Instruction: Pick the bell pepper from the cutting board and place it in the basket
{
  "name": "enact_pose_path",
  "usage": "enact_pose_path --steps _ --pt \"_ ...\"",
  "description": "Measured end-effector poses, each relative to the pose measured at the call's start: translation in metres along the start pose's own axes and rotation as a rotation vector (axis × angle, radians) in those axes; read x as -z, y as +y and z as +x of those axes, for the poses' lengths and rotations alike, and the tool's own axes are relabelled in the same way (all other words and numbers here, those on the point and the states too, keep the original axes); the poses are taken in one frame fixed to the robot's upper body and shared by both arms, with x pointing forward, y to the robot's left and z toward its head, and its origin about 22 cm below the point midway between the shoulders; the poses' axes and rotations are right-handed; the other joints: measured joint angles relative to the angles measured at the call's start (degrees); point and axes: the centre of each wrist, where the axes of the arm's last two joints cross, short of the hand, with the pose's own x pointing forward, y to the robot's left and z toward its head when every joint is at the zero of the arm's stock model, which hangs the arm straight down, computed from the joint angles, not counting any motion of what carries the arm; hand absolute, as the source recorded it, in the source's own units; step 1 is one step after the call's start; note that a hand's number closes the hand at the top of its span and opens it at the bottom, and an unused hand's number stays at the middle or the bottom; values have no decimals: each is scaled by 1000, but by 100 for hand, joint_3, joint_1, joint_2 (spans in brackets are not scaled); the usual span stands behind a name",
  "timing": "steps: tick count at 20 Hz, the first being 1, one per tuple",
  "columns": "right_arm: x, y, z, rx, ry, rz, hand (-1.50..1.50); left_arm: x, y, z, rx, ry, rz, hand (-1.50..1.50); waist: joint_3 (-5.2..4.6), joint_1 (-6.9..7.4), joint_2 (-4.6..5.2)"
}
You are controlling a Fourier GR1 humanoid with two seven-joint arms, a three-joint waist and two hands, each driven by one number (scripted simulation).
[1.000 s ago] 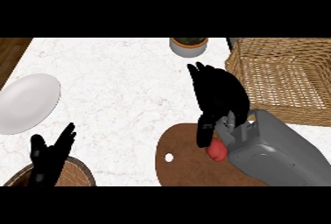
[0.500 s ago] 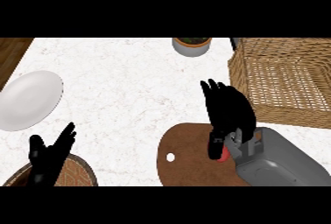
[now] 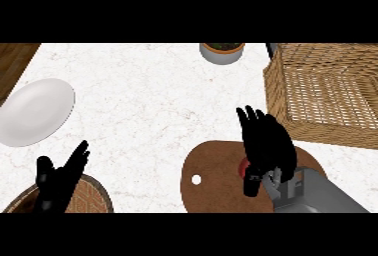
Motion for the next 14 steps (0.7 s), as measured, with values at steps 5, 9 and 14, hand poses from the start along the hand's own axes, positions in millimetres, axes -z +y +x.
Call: enact_pose_path --steps 5,9,14 --pt "2 13 -6 -3 30 -11 -150 0 -4 2 4 5 -5 0 3 25 9" --pt "2 26 -7 -1 41 -14 -150 2 0 0 4 4 -8 0 11 35 10" --pt "6 37 -4 -3 54 -15 -150 4 -4 -3 8 -4 -16 0 27 50 7"
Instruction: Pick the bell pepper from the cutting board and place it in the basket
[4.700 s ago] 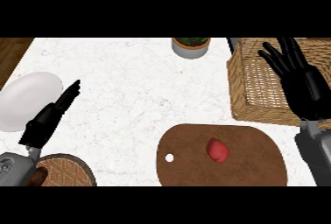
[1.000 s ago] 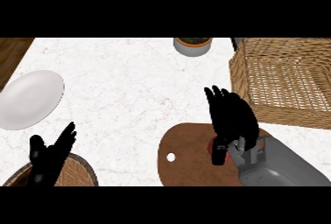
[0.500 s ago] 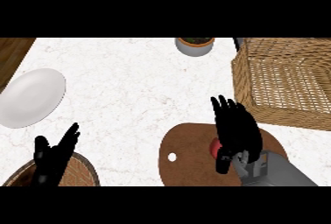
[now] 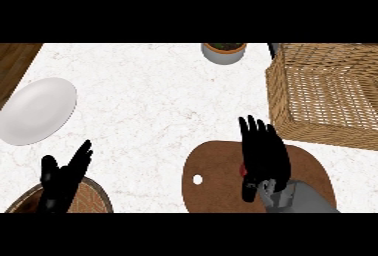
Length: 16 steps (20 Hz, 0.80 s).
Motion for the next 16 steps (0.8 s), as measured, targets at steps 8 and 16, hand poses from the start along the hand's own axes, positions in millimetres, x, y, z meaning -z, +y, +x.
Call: enact_pose_path --steps 8,16 --pt "13 23 1 -27 57 49 -150 -2 1 7 1 12 2 0 -17 25 15" --pt "20 35 -6 -38 90 83 -150 -3 -1 5 -6 15 5 0 -18 12 12"
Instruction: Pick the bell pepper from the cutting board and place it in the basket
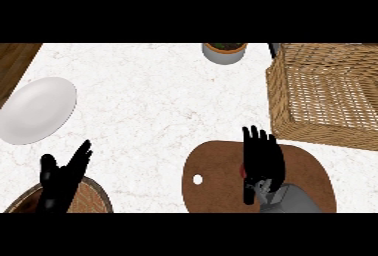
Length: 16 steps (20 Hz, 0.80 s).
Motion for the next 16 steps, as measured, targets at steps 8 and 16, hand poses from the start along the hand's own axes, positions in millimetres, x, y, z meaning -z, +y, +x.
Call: enact_pose_path --steps 8,16 --pt "10 8 2 -3 28 -4 -150 0 1 -1 4 -1 -1 0 8 12 0" --pt "12 15 -4 -108 14 -37 150 0 -4 1 7 5 5 0 1 9 2"
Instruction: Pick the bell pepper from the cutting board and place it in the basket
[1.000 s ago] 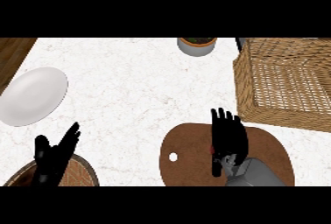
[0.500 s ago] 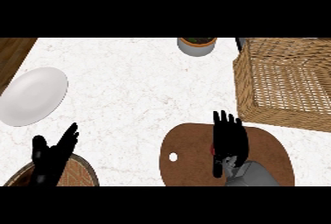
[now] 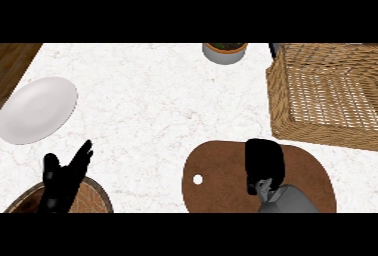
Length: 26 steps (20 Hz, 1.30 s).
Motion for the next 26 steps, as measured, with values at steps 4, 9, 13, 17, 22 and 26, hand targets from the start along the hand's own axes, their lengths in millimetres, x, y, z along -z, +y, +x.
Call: enact_pose_path --steps 4,9,13,17,22,26 --pt "2 8 2 -45 -6 -14 150 1 3 0 -3 1 -7 0 7 7 -7" --pt "0 18 13 27 -101 -36 150 4 -5 -1 3 -4 -7 0 -8 6 -28" --pt "-8 18 17 80 -171 -61 150 1 -2 0 6 -1 -4 0 -13 0 -25" --pt "-17 25 20 134 -207 -143 150 1 1 0 -1 4 -1 0 -5 -6 -15" --pt "-37 -13 21 483 -270 -283 150 -1 5 -4 2 0 2 0 21 -72 -25" --pt "-60 -53 6 789 -328 -455 150 -3 6 -4 -8 0 5 0 16 -95 -32"
